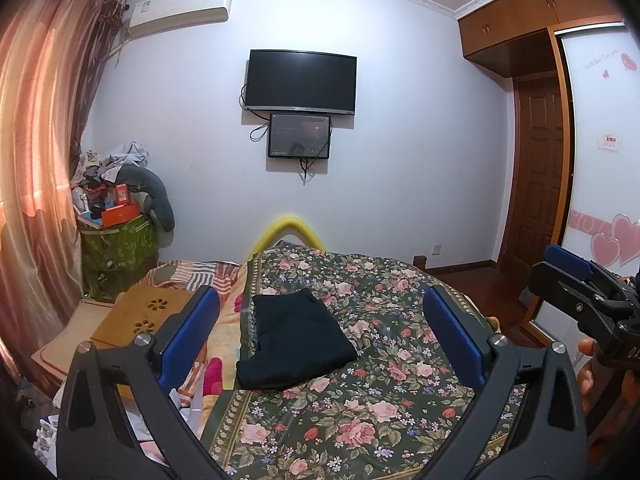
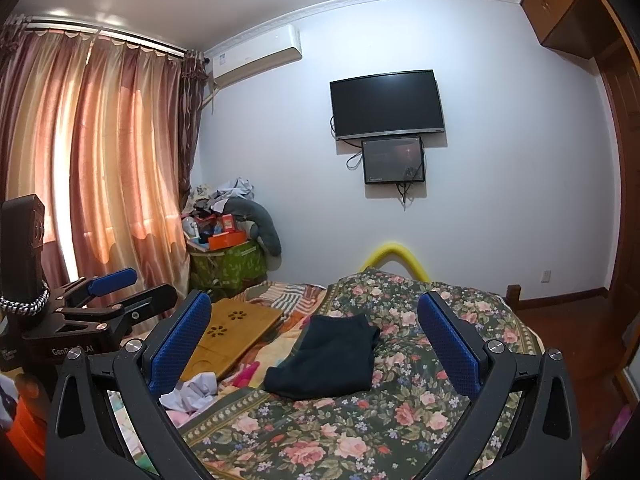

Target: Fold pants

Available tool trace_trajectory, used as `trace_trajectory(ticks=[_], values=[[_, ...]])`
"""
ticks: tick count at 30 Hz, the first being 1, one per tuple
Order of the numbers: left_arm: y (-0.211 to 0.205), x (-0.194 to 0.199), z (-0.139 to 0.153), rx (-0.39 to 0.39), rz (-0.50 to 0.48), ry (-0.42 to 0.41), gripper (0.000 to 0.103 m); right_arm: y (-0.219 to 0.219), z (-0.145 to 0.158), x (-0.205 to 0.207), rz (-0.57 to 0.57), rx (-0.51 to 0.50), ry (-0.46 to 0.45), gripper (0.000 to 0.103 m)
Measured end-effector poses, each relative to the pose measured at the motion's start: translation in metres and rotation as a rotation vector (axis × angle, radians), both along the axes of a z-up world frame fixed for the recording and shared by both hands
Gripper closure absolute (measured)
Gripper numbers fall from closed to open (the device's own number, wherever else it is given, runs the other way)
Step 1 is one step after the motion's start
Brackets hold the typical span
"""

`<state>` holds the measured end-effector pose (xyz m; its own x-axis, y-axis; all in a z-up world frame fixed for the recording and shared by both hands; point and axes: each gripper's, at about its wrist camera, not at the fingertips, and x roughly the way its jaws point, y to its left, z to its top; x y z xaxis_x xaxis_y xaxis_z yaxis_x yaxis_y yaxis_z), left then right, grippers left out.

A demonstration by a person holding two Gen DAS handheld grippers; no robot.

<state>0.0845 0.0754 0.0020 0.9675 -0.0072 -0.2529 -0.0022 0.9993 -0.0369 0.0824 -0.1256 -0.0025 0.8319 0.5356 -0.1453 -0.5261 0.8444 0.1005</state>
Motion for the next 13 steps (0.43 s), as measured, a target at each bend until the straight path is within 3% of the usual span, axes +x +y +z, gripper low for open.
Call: trace_trajectory(ticks=[13], values=[[0.0020, 0.0088, -0.0076, -0.005, 0.007, 0.020, 0.000, 0.0085, -0.0025, 0.0052, 0.002, -0.011, 0.016, 0.000]])
